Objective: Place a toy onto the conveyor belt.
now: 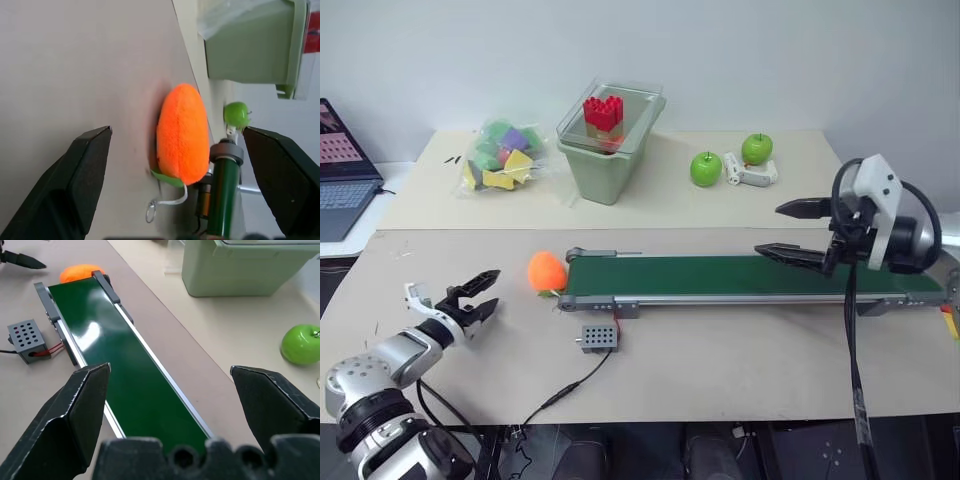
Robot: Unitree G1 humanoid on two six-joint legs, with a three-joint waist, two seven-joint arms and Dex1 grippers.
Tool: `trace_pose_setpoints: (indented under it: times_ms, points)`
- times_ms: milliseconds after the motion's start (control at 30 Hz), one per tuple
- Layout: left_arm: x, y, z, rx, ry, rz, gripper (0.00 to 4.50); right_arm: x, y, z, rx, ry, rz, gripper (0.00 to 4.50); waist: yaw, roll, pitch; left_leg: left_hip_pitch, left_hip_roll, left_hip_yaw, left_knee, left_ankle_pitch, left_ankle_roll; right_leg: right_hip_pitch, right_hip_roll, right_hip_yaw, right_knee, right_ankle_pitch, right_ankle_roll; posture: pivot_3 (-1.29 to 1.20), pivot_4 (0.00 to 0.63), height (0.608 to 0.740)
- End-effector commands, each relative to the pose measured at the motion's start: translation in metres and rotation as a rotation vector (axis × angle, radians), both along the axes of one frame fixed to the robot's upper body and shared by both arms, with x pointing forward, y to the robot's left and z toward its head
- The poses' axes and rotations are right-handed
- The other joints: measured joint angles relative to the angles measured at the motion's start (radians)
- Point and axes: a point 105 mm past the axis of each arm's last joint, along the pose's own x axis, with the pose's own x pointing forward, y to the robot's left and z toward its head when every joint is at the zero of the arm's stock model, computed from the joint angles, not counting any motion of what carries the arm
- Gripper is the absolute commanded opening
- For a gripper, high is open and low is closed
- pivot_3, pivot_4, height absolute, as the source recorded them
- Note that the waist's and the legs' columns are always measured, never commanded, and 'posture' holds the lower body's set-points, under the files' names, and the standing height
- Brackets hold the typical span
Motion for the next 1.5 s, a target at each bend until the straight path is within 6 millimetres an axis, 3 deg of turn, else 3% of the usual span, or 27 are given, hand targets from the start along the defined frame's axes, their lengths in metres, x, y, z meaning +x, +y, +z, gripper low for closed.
trace_pose_setpoints:
  times_ms: [33,367,733,833,1067,1133,1300,1400,1467,1500]
  points:
    - [0.005,-0.013,0.003,-0.053,-0.034,-0.068,4.46,-0.006,-0.003,0.018,-0.009,-0.065,-0.003,4.50,-0.001,0.000,0.000,0.000,0.000,0.000,0.000,0.000,0.000,0.000,0.000,0.000,0.000,0.000,0.000,0.00,0.150,0.740]
    - [0.031,-0.024,-0.009,-0.077,-0.019,-0.086,4.46,-0.012,-0.007,0.022,-0.016,-0.077,-0.038,4.50,0.002,0.000,0.000,0.000,-0.001,0.003,0.000,0.000,0.000,0.000,0.000,-0.001,0.000,0.000,0.000,0.00,0.150,0.740]
    - [0.057,-0.053,-0.007,-0.079,-0.057,-0.146,4.46,-0.016,-0.010,0.024,-0.027,-0.081,-0.062,4.50,0.002,0.000,0.000,0.000,-0.002,0.004,0.000,0.000,0.000,0.001,-0.001,-0.002,0.001,0.000,0.000,0.00,0.150,0.740]
    - [0.058,-0.054,-0.012,-0.055,-0.039,-0.148,3.77,-0.017,-0.011,0.024,-0.031,-0.081,-0.067,4.50,0.003,0.000,0.000,0.000,-0.002,0.004,0.000,0.000,0.000,0.001,-0.001,-0.002,0.001,0.000,0.000,0.00,0.150,0.740]
    - [0.057,-0.041,-0.012,-0.042,-0.039,-0.104,0.96,-0.016,-0.011,0.023,-0.031,-0.081,-0.069,4.50,0.000,0.000,0.000,0.000,-0.002,0.004,0.000,0.000,0.000,0.001,-0.001,-0.002,0.001,0.000,0.000,0.00,0.150,0.740]
    - [0.058,-0.037,-0.009,-0.036,-0.050,-0.089,0.42,-0.016,-0.010,0.022,-0.032,-0.080,-0.067,4.50,0.000,0.000,0.000,0.000,-0.002,0.004,0.000,0.000,0.000,0.001,-0.001,-0.002,0.001,0.000,0.000,0.00,0.150,0.740]
    - [0.058,-0.003,0.031,-0.008,-0.184,-0.011,0.42,-0.015,-0.009,0.022,-0.029,-0.080,-0.060,4.50,-0.011,0.000,0.000,0.001,-0.002,0.003,0.000,0.000,0.000,0.000,-0.001,-0.002,0.002,0.000,0.000,0.00,0.150,0.740]
    - [0.058,0.028,0.071,0.209,-0.300,0.065,0.42,-0.014,-0.008,0.021,-0.027,-0.077,-0.052,4.50,-0.015,-0.001,0.000,-0.001,-0.001,0.001,0.000,0.000,0.000,-0.001,-0.001,-0.001,0.003,0.000,0.000,0.00,0.150,0.740]
    - [0.059,0.026,0.090,0.405,-0.360,0.037,0.42,-0.012,-0.007,0.020,-0.024,-0.076,-0.047,4.50,-0.010,-0.001,0.000,-0.001,-0.001,-0.001,0.000,0.000,0.000,-0.001,-0.001,-0.001,0.003,0.000,0.000,0.00,0.150,0.740]
    - [0.061,0.014,0.101,0.578,-0.394,-0.024,0.42,-0.011,-0.005,0.019,-0.020,-0.074,-0.039,4.50,-0.007,-0.001,0.000,-0.001,-0.001,-0.002,0.000,0.000,-0.001,-0.001,-0.002,-0.001,0.002,0.000,0.000,0.00,0.150,0.740]
